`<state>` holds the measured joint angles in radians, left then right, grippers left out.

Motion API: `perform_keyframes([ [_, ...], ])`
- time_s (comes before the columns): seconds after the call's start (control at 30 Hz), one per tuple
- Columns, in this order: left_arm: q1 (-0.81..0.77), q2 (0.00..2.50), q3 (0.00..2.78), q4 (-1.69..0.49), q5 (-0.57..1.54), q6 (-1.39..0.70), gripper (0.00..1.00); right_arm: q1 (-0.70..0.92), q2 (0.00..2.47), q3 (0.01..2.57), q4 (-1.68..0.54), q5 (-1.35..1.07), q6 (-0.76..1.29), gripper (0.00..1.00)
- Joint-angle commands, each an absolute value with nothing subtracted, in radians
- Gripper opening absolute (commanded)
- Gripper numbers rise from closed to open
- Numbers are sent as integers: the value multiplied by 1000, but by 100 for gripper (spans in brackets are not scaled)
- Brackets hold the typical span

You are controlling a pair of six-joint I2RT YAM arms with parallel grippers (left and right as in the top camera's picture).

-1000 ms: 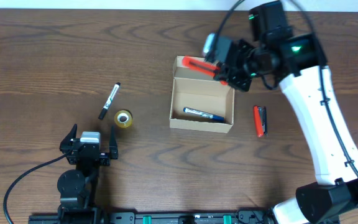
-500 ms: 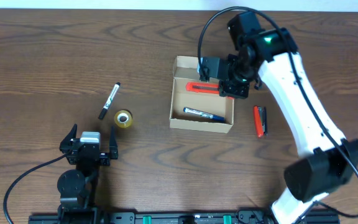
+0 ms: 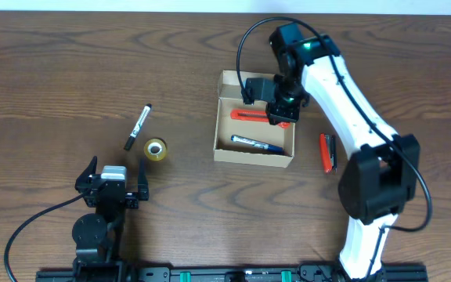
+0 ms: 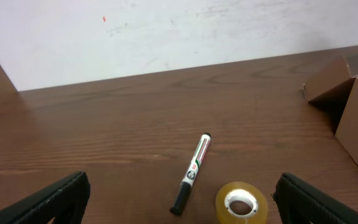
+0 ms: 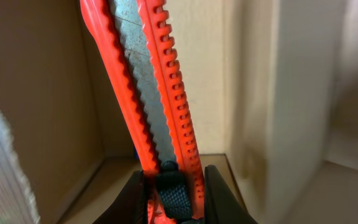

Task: Pack container
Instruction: 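Carry the box cutter with the right gripper and lower it into the box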

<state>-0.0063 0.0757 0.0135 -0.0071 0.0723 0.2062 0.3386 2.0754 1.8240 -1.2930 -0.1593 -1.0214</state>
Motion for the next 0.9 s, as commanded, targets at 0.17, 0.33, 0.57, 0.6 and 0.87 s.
perform_keyframes([
  [0.17,0,69,5,-47,79,202,95,358,2192,1823,-1284,-157,-953,1],
  [0.33,0,69,5,-47,79,202,95,359,2213,1819,-1279,-166,-954,1],
  [0.57,0,69,5,-47,79,202,95,360,2213,1816,-1275,-166,-928,20],
  [0.6,0,69,5,-47,79,202,95,360,2213,1816,-1275,-165,-919,22],
  [0.87,0,69,5,-47,79,202,95,361,2213,1816,-1279,-165,-903,32],
])
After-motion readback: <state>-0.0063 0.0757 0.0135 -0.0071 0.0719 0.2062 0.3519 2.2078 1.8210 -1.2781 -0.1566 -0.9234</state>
